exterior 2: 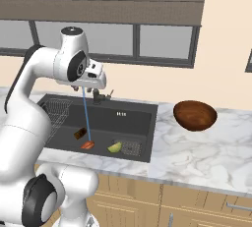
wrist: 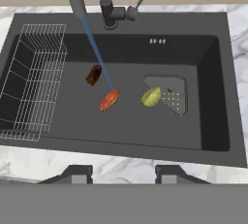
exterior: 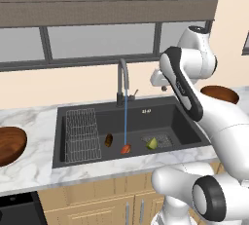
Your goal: Pick the sweet potatos from the sink and place them in one bowl. Place the lemon wedge in the other bowl. Then turn off the sink faucet.
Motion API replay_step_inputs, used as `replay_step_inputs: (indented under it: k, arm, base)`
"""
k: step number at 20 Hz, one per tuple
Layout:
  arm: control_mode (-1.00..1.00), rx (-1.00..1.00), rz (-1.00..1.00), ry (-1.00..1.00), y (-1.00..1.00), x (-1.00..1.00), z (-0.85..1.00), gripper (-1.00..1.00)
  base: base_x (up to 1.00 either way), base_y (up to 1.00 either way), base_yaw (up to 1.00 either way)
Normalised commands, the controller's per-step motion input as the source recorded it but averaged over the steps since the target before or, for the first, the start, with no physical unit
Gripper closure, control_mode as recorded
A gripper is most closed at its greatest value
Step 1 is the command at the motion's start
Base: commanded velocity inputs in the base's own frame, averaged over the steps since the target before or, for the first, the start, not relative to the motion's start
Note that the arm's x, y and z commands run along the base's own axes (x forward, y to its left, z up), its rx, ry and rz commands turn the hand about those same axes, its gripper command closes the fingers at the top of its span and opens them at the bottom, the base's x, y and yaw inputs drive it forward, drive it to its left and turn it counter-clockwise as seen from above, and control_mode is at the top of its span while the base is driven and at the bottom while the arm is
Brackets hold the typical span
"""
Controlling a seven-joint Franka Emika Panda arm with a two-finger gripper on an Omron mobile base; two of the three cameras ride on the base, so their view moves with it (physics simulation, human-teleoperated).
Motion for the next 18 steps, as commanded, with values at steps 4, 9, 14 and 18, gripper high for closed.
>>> replay_step_inputs:
  k: [4,9,14,18]
  arm:
    - [-1.0,0.01,0.0,0.0,-0.01,0.0,0.0,-1.0]
    - [-1.0,0.0,0.0,0.0,-0.03,0.0,-0.22,-1.0]
    - [-1.0,0.0,0.0,0.0,-0.13,0.11,-0.63,-1.0]
    - [-1.0,0.0,-0.04,0.0,-0.4,0.22,-0.78,-1.0]
  base:
    - [0.0,0.0,0.0]
    - [0.0,0.0,0.0]
    - [0.0,0.0,0.0]
    - [0.0,0.0,0.0]
